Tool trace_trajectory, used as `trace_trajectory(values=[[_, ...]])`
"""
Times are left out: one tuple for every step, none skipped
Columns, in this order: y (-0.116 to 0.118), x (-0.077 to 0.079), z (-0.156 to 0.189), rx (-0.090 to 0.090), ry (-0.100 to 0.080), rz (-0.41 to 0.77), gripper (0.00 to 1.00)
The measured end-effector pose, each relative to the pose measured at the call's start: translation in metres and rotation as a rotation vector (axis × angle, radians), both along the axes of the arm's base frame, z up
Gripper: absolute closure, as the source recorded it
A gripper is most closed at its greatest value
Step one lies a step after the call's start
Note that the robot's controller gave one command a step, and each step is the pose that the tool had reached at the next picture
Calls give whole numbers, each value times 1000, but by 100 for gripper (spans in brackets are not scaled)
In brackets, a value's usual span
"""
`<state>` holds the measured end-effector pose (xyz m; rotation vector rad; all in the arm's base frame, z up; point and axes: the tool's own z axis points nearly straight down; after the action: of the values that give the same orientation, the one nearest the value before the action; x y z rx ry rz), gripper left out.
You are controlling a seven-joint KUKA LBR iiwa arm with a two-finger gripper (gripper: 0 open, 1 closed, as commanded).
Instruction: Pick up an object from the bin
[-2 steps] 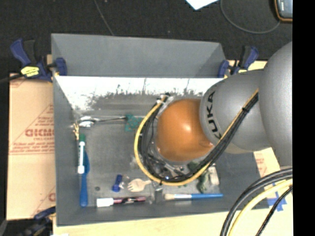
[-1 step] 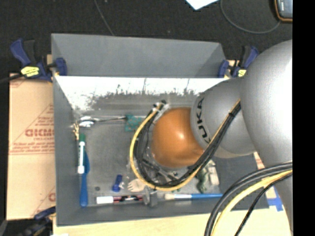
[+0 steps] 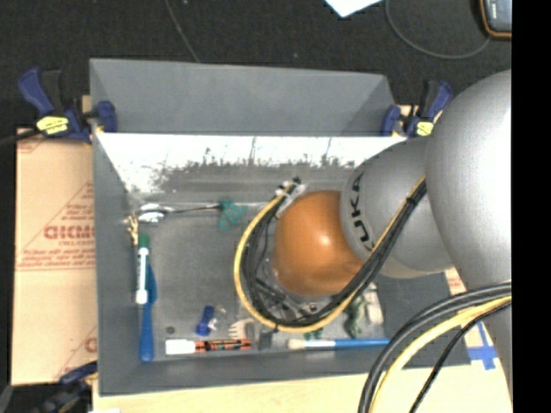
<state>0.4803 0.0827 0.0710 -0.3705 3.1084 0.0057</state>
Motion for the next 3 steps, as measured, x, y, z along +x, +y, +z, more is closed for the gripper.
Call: trace_trajectory(values=[[0,0,0,0,0,-2,100],[0,0,9,0,-1,-2,100],[-1,0,20,0,-2,-3,100]])
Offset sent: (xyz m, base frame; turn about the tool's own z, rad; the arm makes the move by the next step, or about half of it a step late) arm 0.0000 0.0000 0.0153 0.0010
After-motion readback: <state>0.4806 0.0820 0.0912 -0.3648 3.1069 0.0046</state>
